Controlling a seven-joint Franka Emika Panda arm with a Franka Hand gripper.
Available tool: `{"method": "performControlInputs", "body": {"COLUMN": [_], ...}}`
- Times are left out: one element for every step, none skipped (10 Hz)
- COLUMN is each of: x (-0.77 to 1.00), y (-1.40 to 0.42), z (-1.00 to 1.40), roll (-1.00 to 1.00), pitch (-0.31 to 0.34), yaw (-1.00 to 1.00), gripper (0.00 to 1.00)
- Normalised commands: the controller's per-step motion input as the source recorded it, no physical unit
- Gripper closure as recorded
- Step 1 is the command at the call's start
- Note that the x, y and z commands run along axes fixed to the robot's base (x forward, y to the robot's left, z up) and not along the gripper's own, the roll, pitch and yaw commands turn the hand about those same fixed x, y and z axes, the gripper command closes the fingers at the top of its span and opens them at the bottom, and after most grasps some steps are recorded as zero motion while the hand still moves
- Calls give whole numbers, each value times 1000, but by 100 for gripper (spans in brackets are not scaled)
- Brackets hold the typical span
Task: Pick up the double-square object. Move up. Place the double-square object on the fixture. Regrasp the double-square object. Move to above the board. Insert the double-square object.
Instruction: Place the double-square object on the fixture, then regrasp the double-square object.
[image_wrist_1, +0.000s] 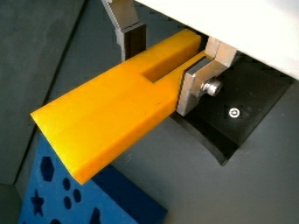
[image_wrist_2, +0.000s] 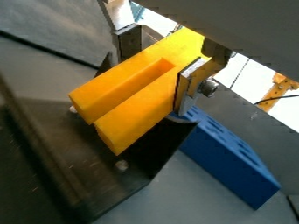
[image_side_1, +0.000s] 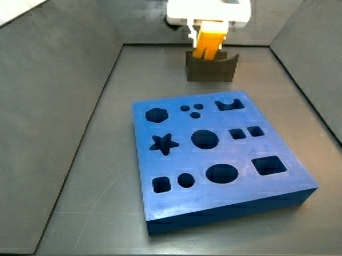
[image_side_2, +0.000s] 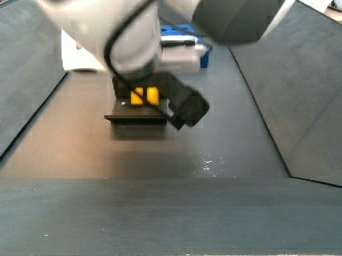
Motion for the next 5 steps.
{"method": "performControlInputs", "body": {"x": [332,300,268,0,0], "y": [69,57,52,0,0], "z": [-569,-441,-318,0,1000], "roll": [-164,-150,-141,0,-74], "pitch": [-62,-56,-55,0,9], "yaw": [-93,-67,-47,0,25], "gripper": [100,100,100,0,0]}}
